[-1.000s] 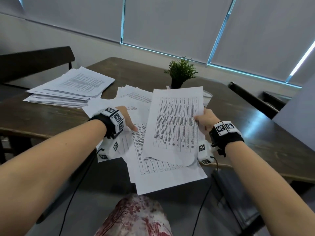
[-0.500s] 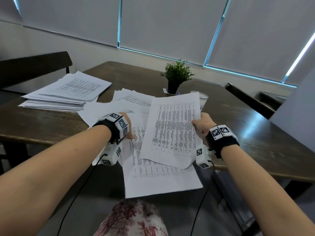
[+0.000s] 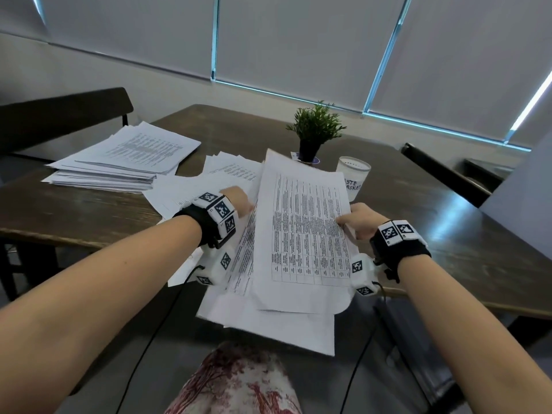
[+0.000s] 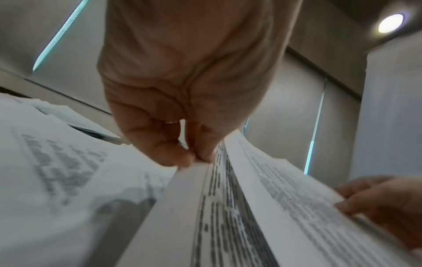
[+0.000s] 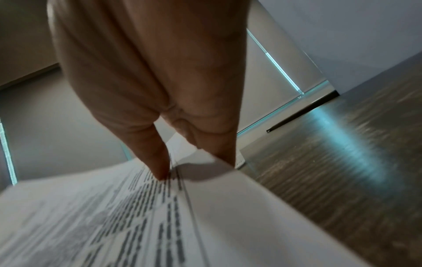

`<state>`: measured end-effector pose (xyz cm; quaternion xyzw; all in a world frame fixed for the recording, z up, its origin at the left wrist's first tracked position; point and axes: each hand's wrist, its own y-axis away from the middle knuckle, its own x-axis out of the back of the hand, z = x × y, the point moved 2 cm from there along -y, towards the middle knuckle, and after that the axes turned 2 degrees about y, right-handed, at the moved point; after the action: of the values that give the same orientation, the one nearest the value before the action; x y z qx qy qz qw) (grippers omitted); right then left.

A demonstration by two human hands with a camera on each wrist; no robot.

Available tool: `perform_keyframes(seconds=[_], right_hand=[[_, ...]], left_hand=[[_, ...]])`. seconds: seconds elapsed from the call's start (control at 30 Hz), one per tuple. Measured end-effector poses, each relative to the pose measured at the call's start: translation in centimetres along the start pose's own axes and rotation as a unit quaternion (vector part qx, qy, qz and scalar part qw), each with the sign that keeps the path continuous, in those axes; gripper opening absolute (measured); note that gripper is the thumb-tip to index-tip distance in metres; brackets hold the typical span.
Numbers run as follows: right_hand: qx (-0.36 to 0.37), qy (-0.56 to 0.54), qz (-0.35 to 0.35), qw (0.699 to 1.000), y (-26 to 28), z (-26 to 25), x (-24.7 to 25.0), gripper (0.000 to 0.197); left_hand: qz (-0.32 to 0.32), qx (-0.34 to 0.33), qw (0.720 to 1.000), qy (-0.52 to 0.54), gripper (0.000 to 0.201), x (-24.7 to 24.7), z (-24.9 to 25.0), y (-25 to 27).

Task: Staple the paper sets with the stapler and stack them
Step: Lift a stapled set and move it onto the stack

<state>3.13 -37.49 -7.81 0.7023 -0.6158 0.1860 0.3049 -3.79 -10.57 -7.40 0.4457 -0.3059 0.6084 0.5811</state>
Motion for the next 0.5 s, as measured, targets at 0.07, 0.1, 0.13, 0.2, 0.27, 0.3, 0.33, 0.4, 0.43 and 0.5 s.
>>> perform_keyframes(seconds=[0.07, 0.1, 0.13, 0.2, 0.27, 0.3, 0.33, 0.4, 0.43, 0.5], right_hand=[[0.004, -0.03, 0.007, 1.0, 0.2, -0.2, -0.4, 0.027], [0.011, -0.049, 0.011, 0.999, 0.1, -0.3, -0.5, 0.029], [0.022, -0.069, 0.016, 0.997, 0.0, -0.5, -0.6, 0.031], [0.029, -0.106, 0.034, 0.993, 0.1, -1.0, -0.5, 0.03], [0.032, -0.145, 0.064, 0.987, 0.0, -1.4, -0.1, 0.034], [0.045, -0.165, 0.084, 0.982, 0.1, -1.7, 0.3, 0.032], [0.071, -0.188, 0.112, 0.973, -0.3, -1.8, 0.6, 0.028], [0.112, -0.235, 0.138, 0.956, 0.4, -2.9, 1.1, 0.022], [0.135, -0.244, 0.148, 0.949, 0.7, -3.5, 1.3, 0.021], [0.185, -0.259, 0.153, 0.936, 1.7, -5.1, 1.4, 0.021]], left_hand=[[0.051, -0.027, 0.994, 0.095, 0.021, 0.9, 0.9, -0.1], [0.078, -0.039, 0.987, 0.137, 0.024, 1.3, 1.3, -0.2], [0.097, -0.047, 0.976, 0.19, 0.031, 1.6, 1.7, -0.4], [0.118, -0.062, 0.936, 0.325, 0.037, 2.0, 2.3, -0.7], [0.144, -0.076, 0.91, 0.382, 0.038, 2.8, 2.9, -0.4], [0.158, -0.078, 0.905, 0.388, 0.04, 3.4, 3.0, 0.0], [0.166, -0.073, 0.908, 0.379, 0.049, 3.8, 3.1, 0.2], [0.157, -0.078, 0.908, 0.38, 0.074, 4.5, 3.4, 0.8], [0.148, -0.098, 0.905, 0.386, 0.08, 4.5, 3.4, 0.9], [0.164, -0.14, 0.888, 0.406, 0.07, 4.2, 3.3, 1.0]])
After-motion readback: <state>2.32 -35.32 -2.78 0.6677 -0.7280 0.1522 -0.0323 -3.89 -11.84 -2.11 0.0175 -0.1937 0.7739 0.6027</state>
